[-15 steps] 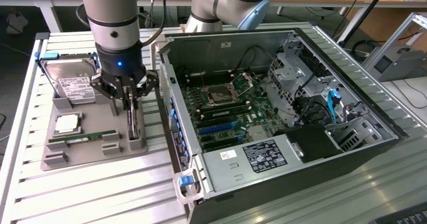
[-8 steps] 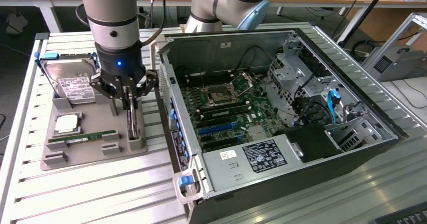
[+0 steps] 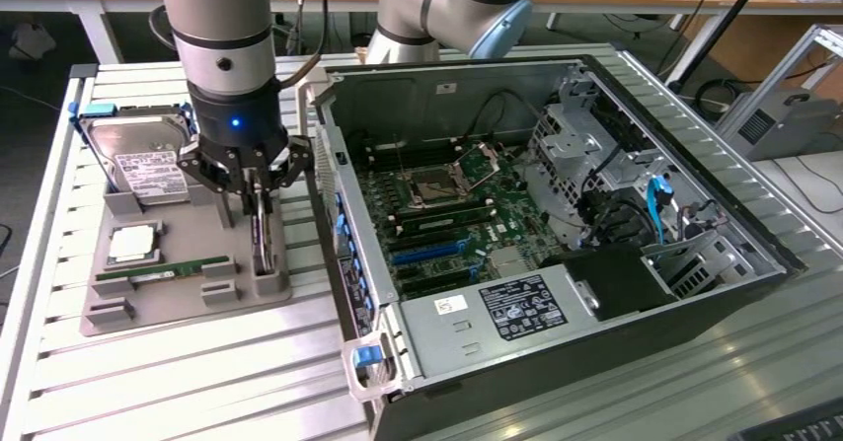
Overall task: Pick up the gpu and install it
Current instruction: 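Pick up the gpu and move the gpu toward the slot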
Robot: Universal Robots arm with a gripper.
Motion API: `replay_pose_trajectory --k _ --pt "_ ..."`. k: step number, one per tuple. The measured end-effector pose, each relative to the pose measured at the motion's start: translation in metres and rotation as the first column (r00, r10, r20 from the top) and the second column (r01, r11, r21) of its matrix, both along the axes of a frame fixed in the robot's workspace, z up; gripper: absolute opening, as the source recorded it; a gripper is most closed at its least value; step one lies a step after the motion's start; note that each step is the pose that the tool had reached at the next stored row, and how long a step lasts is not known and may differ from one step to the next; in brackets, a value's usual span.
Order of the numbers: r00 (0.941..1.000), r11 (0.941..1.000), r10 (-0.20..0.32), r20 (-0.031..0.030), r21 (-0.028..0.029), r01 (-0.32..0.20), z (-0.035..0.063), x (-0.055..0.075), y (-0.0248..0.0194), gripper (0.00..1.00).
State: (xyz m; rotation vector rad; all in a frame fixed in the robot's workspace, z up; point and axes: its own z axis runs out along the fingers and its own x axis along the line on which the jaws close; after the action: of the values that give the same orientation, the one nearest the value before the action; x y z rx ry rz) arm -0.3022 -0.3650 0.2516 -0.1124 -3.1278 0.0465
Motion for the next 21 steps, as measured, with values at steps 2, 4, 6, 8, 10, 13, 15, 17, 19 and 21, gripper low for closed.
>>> replay_pose_trajectory --k 2,4,6,8,10,13,15,17,19,21 --pt "1.0000 1.0000 0.000 0.0000 0.0000 0.000 0.0004 0.0000 0.0000 0.27" --pt "1.0000 1.0000 0.000 -0.0001 -0.0001 0.000 0.0009 0.0000 0.0000 0.27" --pt "1.0000 1.0000 0.000 -0.0002 -0.0002 0.000 0.0016 0.0000 0.0000 0.27" --pt "1.0000 1.0000 0.000 0.0000 0.0000 0.000 0.0024 0.0000 0.0000 0.27" --pt "1.0000 1.0000 0.000 0.0000 0.0000 0.000 0.0030 0.0000 0.0000 0.27" --pt "1.0000 1.0000 0.000 0.0000 0.0000 0.000 0.0043 0.0000 0.0000 0.27" --pt "1.0000 1.0000 0.000 -0.0001 -0.0001 0.000 0.0048 0.0000 0.0000 0.27" --pt "1.0000 1.0000 0.000 -0.0001 0.0000 0.000 0.0052 0.0000 0.0000 0.27" --pt "1.0000 1.0000 0.000 -0.0001 0.0000 0.000 0.0057 0.0000 0.0000 0.27" --pt "1.0000 1.0000 0.000 -0.0001 0.0000 0.000 0.0062 0.0000 0.0000 0.27"
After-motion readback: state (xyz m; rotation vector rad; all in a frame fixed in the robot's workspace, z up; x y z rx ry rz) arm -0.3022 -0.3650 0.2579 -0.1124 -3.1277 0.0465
